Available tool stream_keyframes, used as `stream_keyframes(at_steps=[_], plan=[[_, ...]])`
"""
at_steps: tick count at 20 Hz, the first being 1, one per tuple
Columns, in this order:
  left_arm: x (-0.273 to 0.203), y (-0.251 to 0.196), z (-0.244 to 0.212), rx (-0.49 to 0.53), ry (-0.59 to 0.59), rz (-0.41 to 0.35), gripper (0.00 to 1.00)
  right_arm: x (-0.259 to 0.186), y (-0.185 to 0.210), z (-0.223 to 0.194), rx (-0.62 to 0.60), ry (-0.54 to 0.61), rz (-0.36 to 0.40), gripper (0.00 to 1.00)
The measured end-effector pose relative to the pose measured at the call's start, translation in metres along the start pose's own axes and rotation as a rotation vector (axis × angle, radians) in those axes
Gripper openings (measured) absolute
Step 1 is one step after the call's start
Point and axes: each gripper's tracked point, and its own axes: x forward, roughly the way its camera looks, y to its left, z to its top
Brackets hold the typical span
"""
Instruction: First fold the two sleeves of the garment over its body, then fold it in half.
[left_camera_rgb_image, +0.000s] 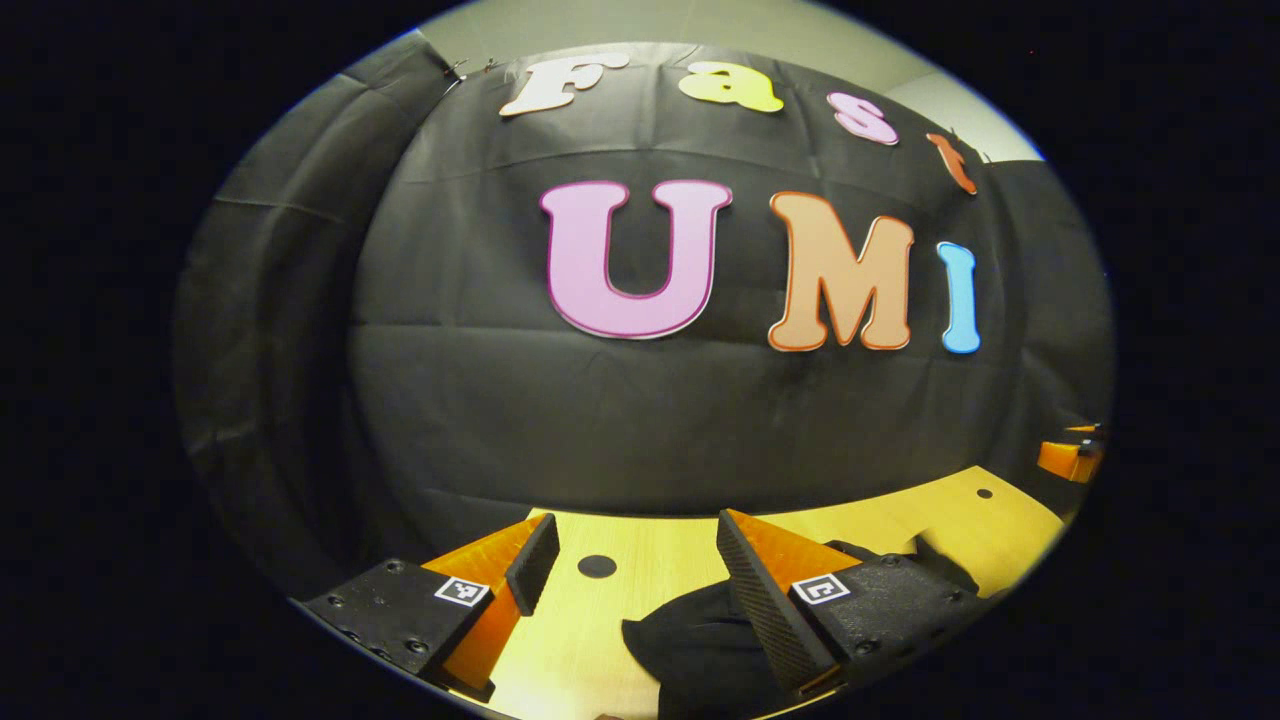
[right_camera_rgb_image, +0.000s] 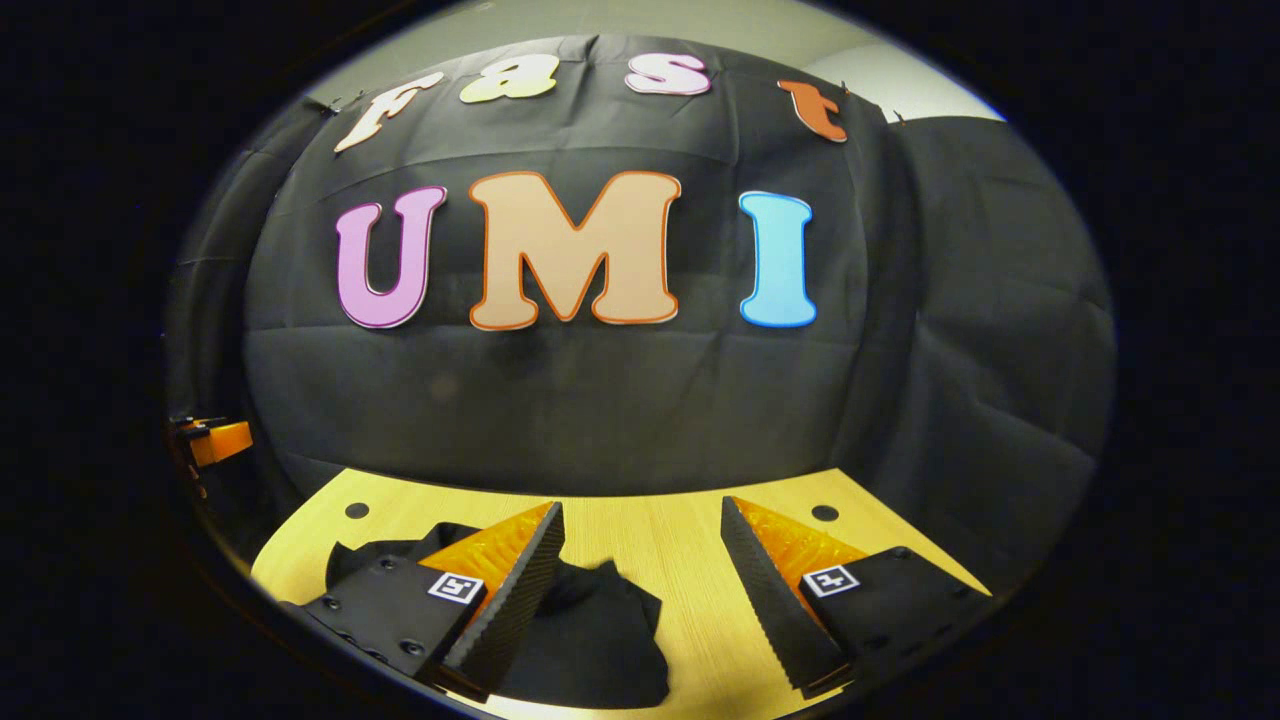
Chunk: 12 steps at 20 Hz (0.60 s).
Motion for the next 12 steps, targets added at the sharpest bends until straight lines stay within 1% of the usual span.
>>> stream_keyframes(at_steps=[3, 6, 9, 10, 11, 12], plan=[[-0.012, -0.003, 0.013, 0.002, -0.027, -0.009, 0.94, -0.017, 0.001, 0.009, -0.011, -0.044, -0.009, 0.99], [-0.035, -0.008, 0.028, -0.019, -0.056, -0.004, 0.94, -0.047, -0.001, 0.027, -0.013, -0.116, 0.002, 0.97], [-0.077, -0.017, 0.053, -0.029, -0.121, 0.003, 0.94, -0.088, -0.013, 0.046, -0.014, -0.218, 0.015, 0.98], [-0.09, -0.022, 0.058, -0.022, -0.135, 0.008, 0.94, -0.103, -0.015, 0.044, -0.011, -0.233, 0.028, 0.96], [-0.106, -0.026, 0.062, -0.015, -0.145, 0.011, 0.94, -0.117, -0.016, 0.042, -0.006, -0.238, 0.045, 0.99], [-0.122, -0.031, 0.067, -0.011, -0.159, 0.009, 0.94, -0.132, -0.018, 0.039, -0.002, -0.242, 0.06, 0.99]])
